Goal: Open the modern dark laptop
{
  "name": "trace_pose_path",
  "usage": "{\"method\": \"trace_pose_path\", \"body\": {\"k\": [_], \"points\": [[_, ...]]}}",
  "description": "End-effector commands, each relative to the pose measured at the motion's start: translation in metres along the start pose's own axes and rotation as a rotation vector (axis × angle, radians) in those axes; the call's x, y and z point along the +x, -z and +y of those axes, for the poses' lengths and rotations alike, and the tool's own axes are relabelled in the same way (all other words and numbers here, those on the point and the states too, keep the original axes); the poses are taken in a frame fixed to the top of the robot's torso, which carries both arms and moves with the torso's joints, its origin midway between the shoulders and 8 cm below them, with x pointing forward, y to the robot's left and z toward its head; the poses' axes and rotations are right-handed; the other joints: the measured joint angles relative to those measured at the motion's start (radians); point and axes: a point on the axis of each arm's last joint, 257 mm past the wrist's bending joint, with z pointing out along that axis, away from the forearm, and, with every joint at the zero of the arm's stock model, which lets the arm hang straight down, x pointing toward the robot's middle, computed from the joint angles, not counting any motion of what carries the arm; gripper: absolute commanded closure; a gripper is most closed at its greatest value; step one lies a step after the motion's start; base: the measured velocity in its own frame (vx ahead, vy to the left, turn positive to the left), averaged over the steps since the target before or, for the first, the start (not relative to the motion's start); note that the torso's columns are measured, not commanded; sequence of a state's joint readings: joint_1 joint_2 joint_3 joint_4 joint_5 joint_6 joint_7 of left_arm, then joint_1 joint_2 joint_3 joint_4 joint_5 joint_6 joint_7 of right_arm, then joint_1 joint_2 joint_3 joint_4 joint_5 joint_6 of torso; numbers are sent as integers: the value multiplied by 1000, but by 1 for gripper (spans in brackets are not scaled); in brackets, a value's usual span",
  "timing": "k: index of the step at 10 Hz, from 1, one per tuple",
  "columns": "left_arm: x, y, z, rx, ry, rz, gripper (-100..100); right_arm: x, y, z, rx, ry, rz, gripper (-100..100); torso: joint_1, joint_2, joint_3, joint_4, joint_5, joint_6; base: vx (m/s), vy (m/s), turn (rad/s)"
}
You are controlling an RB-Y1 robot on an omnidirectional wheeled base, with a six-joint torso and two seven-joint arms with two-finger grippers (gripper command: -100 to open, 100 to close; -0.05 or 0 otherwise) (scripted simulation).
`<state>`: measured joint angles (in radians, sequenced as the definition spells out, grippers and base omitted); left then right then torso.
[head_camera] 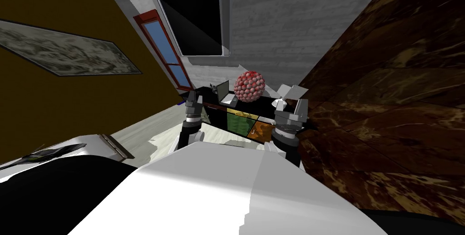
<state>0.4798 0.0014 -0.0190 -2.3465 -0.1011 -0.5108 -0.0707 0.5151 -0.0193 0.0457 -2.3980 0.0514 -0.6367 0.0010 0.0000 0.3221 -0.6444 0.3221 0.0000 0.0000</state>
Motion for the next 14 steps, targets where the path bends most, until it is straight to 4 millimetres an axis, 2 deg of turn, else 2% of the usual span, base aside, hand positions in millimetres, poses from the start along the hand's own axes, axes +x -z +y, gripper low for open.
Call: {"method": "trace_pose_path", "body": {"k": [1,4,5,7,14], "points": [[0,0,0,0,0,0,0,0,0,0,0,0,0,0,0,74,-147,74,0,0,0,0,0],[0,0,0,0,0,0,0,0,0,0,0,0,0,0,0,296,-590,295,0,0,0,0,0],[3,0,1,-4,-8,31,-100,0,0,0,0,0,0,0,0,369,-738,369,0,0,10,1,-16],[7,-1,4,-16,-21,74,-100,0,0,0,1,0,0,0,1,412,-826,412,0,0,13,7,-29],[8,-6,28,-127,-62,196,-100,0,0,0,1,0,0,0,0,416,-832,416,0,0,33,12,-59]]}}
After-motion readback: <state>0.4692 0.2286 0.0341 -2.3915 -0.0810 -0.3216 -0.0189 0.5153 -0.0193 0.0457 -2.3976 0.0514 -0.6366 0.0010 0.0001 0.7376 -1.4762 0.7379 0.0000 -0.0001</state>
